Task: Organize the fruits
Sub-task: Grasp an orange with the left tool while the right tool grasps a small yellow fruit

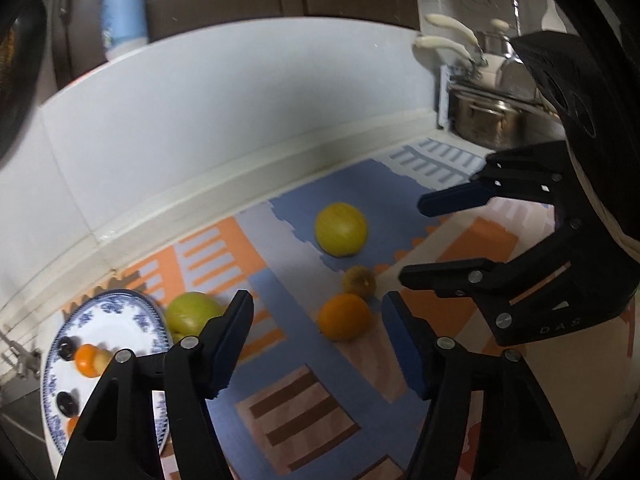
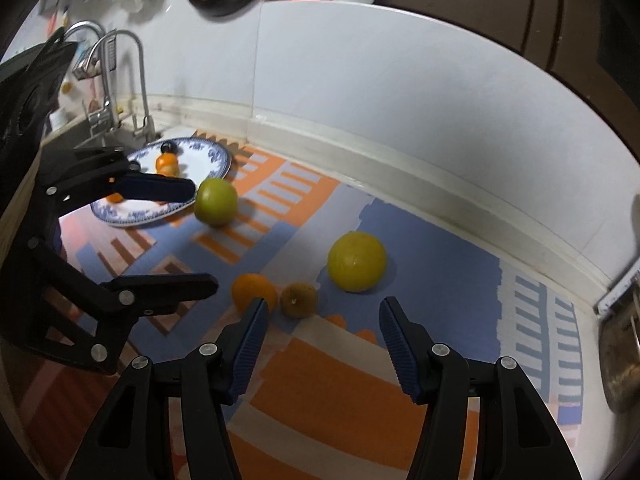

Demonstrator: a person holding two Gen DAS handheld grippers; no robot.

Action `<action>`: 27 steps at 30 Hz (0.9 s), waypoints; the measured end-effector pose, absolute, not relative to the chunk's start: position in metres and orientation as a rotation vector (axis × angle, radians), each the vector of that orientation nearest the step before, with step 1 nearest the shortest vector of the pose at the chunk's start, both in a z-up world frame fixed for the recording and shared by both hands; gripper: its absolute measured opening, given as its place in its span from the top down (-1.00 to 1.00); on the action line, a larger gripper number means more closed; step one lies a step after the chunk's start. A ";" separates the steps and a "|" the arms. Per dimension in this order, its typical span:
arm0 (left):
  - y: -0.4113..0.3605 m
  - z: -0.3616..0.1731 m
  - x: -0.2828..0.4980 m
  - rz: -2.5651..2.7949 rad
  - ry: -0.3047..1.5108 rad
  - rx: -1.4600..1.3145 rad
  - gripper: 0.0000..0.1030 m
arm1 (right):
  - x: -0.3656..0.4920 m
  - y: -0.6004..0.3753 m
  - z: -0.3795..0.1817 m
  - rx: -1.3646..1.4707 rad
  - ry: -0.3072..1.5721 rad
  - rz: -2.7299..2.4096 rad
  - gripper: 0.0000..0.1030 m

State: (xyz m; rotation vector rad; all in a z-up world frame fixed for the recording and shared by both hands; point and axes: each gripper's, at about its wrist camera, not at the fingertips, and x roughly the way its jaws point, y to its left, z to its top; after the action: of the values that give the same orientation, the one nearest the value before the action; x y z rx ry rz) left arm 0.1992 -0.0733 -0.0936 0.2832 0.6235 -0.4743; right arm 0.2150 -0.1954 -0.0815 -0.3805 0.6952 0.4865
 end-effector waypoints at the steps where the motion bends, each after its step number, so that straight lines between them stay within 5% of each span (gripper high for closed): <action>1: -0.074 -0.097 0.201 -0.487 0.633 0.285 -0.20 | 0.216 -0.195 -0.084 -0.382 0.699 0.495 -0.13; 19: -0.088 -0.130 0.233 -0.585 0.783 0.286 0.28 | 0.233 -0.195 -0.114 -0.407 0.765 0.564 0.06; 27: -0.074 -0.125 0.234 -0.511 0.802 0.217 0.29 | 0.237 -0.190 -0.116 -0.381 0.766 0.579 0.07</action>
State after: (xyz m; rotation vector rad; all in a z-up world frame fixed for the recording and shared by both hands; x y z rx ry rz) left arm 0.2343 -0.0736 -0.1246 0.2170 0.8015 -0.5111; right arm 0.2368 -0.1898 -0.1158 -0.3807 0.7663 0.5794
